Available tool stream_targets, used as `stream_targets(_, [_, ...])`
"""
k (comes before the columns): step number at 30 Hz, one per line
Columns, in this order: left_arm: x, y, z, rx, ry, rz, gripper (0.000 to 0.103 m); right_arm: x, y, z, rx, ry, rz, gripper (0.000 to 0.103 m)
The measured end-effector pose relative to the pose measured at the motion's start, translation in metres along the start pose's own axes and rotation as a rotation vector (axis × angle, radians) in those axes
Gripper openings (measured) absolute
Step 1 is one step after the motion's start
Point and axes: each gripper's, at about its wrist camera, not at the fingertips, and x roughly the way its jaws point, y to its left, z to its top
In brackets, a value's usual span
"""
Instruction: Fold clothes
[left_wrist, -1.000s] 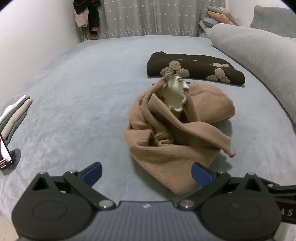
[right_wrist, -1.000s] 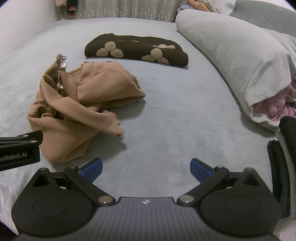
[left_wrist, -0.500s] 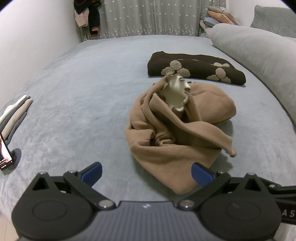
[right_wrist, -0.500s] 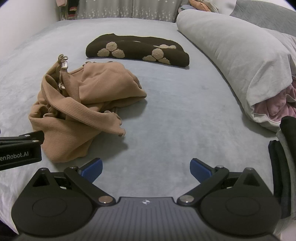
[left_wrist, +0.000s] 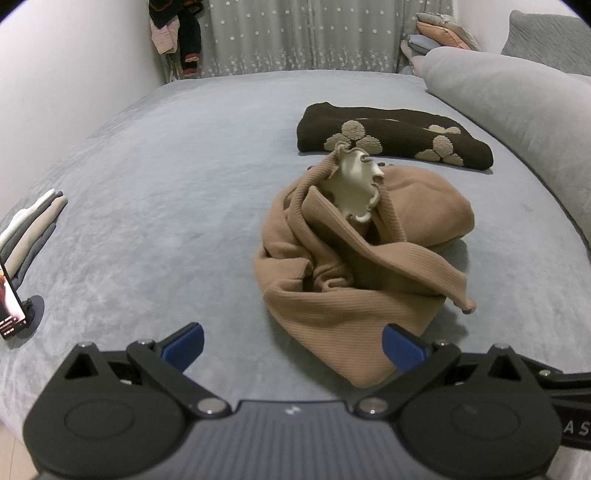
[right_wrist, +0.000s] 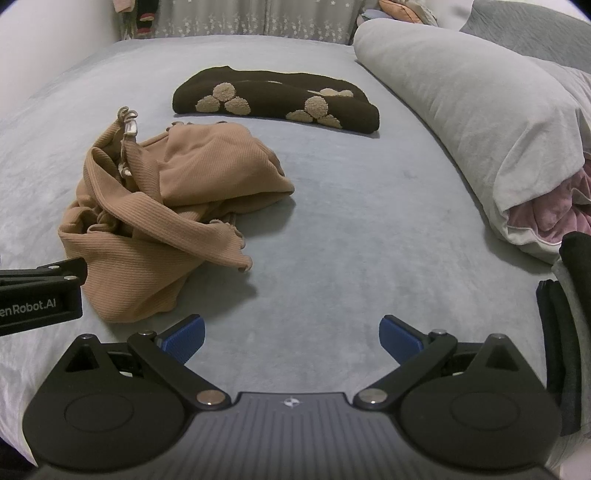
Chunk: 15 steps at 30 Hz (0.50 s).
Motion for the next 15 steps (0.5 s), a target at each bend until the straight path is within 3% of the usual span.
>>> stream_targets(15, [0.0002, 0.0019, 0.0005, 0.0, 0.0, 0.002, 0.103, -0.0002, 0.0017, -0.0004, -0.003, -0.004, 0.002, 0.103])
